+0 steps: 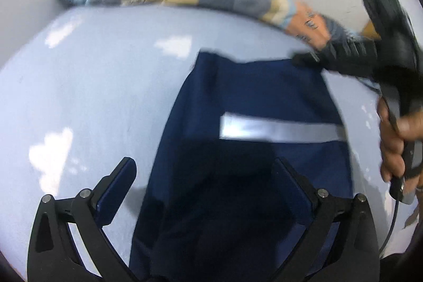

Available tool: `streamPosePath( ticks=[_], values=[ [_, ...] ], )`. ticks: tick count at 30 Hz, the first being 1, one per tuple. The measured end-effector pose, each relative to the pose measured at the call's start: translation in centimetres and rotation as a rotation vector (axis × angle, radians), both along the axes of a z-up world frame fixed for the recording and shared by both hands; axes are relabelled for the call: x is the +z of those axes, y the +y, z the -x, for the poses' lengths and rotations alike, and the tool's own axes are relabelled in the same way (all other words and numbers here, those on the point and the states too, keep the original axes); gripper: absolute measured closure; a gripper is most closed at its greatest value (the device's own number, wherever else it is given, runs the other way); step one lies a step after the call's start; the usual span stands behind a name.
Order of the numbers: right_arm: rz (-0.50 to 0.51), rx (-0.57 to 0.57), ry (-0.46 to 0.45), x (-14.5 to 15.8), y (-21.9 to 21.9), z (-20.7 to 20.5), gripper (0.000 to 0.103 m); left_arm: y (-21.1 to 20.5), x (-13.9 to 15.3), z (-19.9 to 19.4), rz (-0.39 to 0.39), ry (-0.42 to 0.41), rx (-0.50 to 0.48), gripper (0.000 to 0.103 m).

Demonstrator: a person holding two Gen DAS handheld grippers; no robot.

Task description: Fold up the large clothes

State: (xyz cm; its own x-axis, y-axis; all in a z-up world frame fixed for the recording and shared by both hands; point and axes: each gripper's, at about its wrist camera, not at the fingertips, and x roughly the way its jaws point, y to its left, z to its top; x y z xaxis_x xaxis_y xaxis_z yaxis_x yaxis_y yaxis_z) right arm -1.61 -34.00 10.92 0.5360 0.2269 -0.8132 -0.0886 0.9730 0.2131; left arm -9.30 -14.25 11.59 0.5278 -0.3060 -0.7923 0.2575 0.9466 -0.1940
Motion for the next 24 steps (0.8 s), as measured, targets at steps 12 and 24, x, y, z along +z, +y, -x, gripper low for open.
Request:
streamPosePath(
  ticks=[12,24],
  values=[
    [0.019,-0.112,0.095,-6.3,-4.7,6.8,0.09,-3.3,-3.1,0.9,-0.118,0.122,-0.104,0.0],
    [0.017,-0.057,0.12,-6.3,1.3,19.8,0.09,-0.7,-6.1,3.0,-0.128,0.167,-0.167,0.0]
  ],
)
